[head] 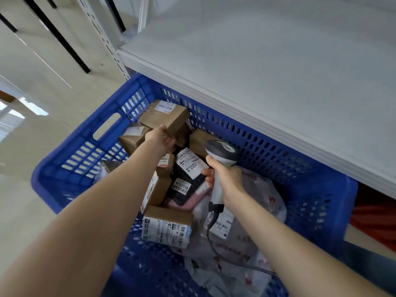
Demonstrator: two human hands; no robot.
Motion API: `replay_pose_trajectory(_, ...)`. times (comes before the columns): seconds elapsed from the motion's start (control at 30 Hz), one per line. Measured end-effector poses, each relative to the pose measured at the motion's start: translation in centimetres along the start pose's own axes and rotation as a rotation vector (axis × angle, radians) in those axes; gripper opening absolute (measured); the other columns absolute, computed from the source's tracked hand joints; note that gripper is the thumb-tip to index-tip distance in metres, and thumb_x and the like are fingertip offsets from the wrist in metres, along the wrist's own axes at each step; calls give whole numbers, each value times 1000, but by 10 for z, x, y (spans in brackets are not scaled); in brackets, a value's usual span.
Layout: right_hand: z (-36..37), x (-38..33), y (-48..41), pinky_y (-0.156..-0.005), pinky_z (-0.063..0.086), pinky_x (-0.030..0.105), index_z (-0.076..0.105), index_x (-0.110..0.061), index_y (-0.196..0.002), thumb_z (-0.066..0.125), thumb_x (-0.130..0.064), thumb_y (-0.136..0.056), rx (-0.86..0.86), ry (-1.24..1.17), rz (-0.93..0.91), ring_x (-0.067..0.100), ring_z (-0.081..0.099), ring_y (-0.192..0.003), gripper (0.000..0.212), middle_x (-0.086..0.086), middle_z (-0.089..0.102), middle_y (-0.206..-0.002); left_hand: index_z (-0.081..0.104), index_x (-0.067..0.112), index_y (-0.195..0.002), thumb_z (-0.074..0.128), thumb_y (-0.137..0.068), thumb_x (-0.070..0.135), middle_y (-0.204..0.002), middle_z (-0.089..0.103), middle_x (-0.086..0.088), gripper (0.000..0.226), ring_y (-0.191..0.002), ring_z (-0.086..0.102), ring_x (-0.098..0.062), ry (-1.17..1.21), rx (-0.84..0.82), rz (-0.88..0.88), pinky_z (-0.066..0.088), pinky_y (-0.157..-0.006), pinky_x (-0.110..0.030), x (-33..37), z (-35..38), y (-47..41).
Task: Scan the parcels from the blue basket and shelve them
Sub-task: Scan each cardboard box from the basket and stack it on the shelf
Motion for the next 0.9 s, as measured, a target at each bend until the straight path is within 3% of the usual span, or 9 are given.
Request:
replay_pose_trajectory(0.13,-12,-13,25,-55,46,25,68,-12,-78,73,-20,-84,-2,6,-65,10,57,-49,11,7,71,-71,51,2,-98,53,-93,11,-81,56,-12,11,-71,60,-21,-44,-55,-50,53,-60,-33,-8,-6,38)
replay_pose_trajectory(0.27,-30,-41,63,-62,51,26,68,-5,-92,73,-10,-83,35,13,-188,13,64,-63,11,4,69,-74,51,2,-99,57,-90,9,-86,56,-13,13,-76,62,-25,-133,-193,-76,58,-52,-29,-17,-17,104)
replay_pose_trajectory(0.33,-41,-57,87,-68,55,31,66,-5,-95,74,-9,-83,50,1,-242,17,68,-75,16,9,71,-84,50,0,-102,56,-91,8,-88,54,-13,15,-78,62,-26,-146,-268,-55,59,-54,-30,-15,-21,143)
replay_pose_trajectory(0.4,-50,-71,106,-79,57,40,61,-7,-95,75,-11,-82,70,-20,-283,23,69,-85,19,12,70,-93,51,-1,-105,55,-92,6,-95,57,-15,15,-82,63,-28,-165,-340,-42,60,-65,-33,-18,-21,175)
replay_pose_trajectory(0.5,-61,-81,139,-84,55,44,61,-6,-106,77,-16,-80,50,-12,-314,26,67,-82,32,11,67,-86,53,-1,-102,54,-92,3,-96,61,-18,10,-84,64,-29,-189,-421,-26,58,-77,-36,-32,-24,224)
replay_pose_trajectory(0.63,-77,-77,160,-78,58,37,63,-4,-105,79,-14,-77,66,-4,-327,26,69,-84,34,10,70,-95,56,2,-98,54,-90,1,-91,61,-15,9,-79,66,-27,-236,-518,-29,60,-69,-33,-61,-22,262)
replay_pose_trajectory(0.73,-90,-75,166,-70,49,32,59,-7,-87,76,-9,-77,103,64,-348,22,60,-75,20,12,63,-87,58,4,-107,63,-85,8,-102,63,-13,23,-88,66,-26,-304,-471,-3,58,-77,-35,-74,-33,262)
replay_pose_trajectory(0.83,-98,-72,164,-76,51,35,61,-7,-86,74,-7,-77,91,157,-346,24,61,-77,16,13,65,-87,39,16,-140,74,-76,31,-123,59,-11,75,-108,61,-27,-344,-244,214,53,-90,-44,-55,-55,244)
replay_pose_trajectory(0.9,-99,-69,159,-81,55,41,64,-6,-85,74,-6,-76,66,192,-342,27,64,-79,14,14,67,-86,33,19,-146,68,-86,31,-124,57,-5,71,-106,60,-23,-392,-198,316,53,-85,-38,-41,-61,242)
Point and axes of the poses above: each hand's wrist, its own y-axis away from the middle knuckle, its own z-axis out of the palm, x = y × z, the point moved 7 cm from there along -y, towards the middle knuckle
